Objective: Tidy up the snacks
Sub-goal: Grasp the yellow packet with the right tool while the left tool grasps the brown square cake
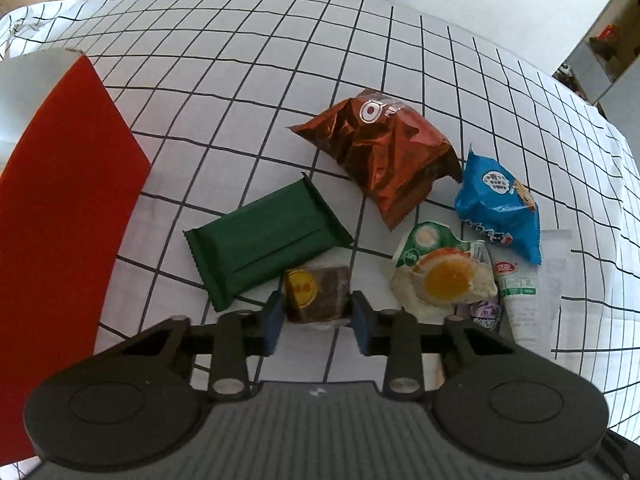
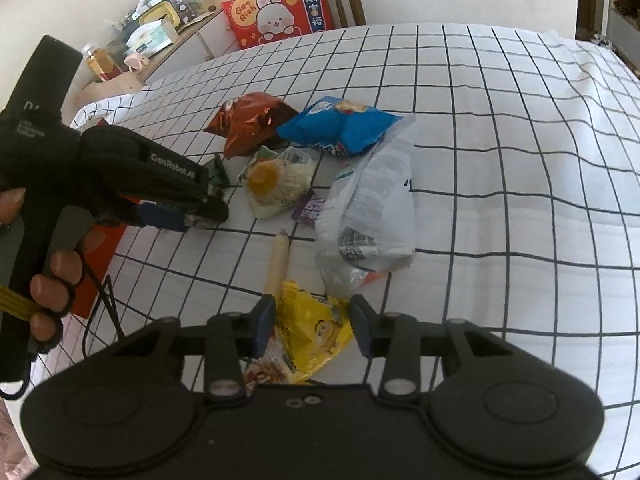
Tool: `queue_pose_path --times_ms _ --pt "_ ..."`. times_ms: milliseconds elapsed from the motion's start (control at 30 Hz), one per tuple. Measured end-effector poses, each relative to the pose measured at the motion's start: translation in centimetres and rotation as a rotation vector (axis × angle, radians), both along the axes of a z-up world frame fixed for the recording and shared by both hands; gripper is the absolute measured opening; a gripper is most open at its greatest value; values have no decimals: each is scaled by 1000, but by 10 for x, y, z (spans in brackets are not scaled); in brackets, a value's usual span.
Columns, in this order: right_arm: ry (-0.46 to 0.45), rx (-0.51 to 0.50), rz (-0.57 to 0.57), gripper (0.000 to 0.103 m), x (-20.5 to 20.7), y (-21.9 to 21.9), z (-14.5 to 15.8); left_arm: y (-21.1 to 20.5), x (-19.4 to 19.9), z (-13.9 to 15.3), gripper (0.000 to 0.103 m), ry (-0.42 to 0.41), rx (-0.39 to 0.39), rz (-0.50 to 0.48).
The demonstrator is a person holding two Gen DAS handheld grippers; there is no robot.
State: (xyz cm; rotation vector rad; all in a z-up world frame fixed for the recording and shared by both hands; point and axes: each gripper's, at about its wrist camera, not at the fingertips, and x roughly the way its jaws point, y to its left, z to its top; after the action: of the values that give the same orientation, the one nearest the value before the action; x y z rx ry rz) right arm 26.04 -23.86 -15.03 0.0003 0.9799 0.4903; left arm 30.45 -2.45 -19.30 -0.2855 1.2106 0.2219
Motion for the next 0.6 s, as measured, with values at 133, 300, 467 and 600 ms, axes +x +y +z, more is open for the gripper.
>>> queue_pose_path --times_ms 133,300,467,600 --pt "-12 -13 2 27 -2 1 3 3 -2 0 33 -9 6 6" --pt "-13 -6 -18 23 -6 -3 8 4 -10 5 33 -24 -3 -1" --pt "-15 26 -34 22 -14 -8 20 3 -24 22 33 -43 -12 -5" --pt "-35 46 -46 22 -23 -11 33 6 -40 38 33 -64 -31 -9"
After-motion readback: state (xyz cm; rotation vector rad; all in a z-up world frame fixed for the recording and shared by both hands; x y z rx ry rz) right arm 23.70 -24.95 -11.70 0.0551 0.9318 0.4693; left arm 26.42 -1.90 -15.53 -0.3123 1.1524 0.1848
